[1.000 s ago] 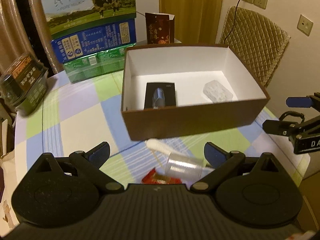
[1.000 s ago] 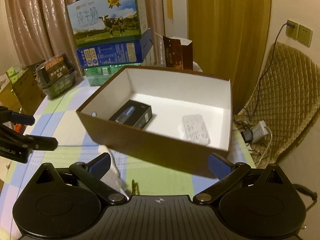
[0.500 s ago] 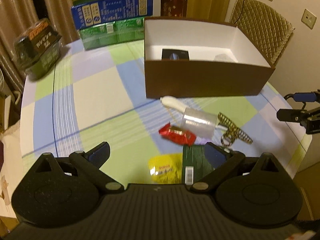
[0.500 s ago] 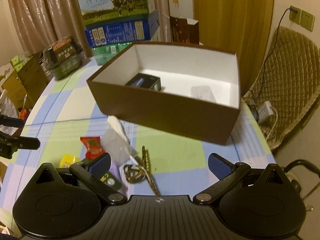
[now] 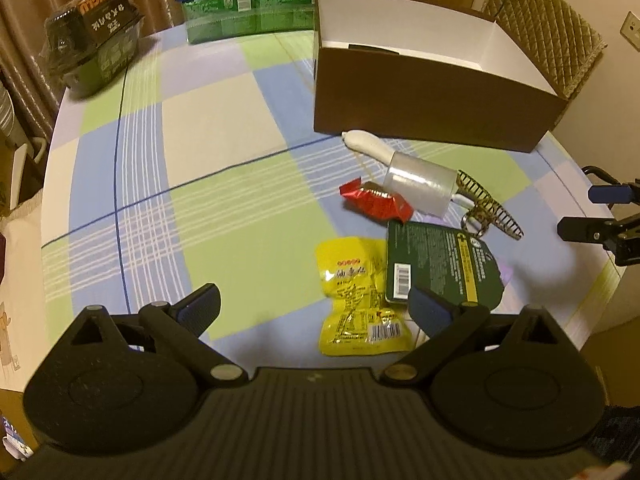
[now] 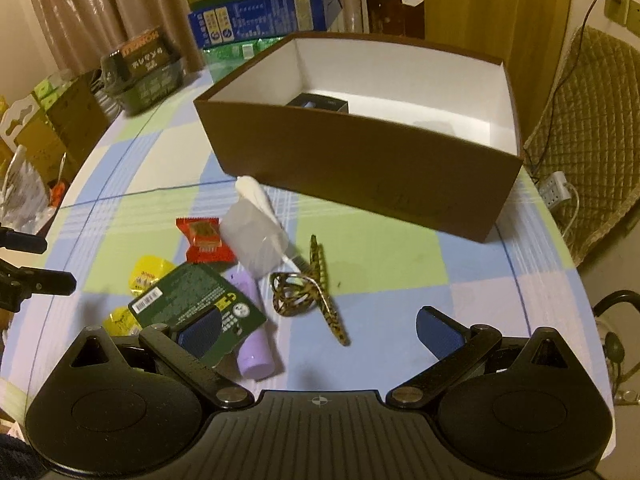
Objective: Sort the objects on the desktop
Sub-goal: 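Withdraw both tools from the brown box back toward the item pile, then grasp the green lip-balm card with the right tool and lift it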
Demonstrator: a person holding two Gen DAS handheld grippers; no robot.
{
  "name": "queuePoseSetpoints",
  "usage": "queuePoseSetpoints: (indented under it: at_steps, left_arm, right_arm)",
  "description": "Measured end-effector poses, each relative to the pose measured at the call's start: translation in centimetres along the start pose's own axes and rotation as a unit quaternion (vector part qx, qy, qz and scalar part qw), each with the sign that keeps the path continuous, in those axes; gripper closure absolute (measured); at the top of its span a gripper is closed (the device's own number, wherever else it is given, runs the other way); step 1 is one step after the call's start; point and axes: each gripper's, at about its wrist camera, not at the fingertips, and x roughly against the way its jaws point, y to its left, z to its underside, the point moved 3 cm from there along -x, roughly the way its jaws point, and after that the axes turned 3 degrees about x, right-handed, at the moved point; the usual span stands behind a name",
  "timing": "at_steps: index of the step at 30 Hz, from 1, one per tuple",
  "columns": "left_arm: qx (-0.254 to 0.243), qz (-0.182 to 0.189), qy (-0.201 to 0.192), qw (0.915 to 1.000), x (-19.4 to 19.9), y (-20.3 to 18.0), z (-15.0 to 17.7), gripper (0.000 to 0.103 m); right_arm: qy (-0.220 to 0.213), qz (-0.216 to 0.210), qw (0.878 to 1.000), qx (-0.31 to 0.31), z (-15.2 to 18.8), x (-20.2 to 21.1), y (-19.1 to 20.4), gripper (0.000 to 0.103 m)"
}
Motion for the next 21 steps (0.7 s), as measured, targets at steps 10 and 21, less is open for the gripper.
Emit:
queuePoseSetpoints:
  at_steps: [10,21]
  left_arm:
    - [0.011,-0.006,0.004,0.9999,-0.3,0.5,0.3,0.004]
    - [0.067,-0.046,0.002,0.9967,0.2,3.5,1.1,0.004]
  right_arm:
    - [0.012,-0.030,0.999,0.036,0.3,-0.9,0.6,0.002]
    - [0.029,-0.115,0.984,0.136,-1.1,-3.3,3.4,0.002]
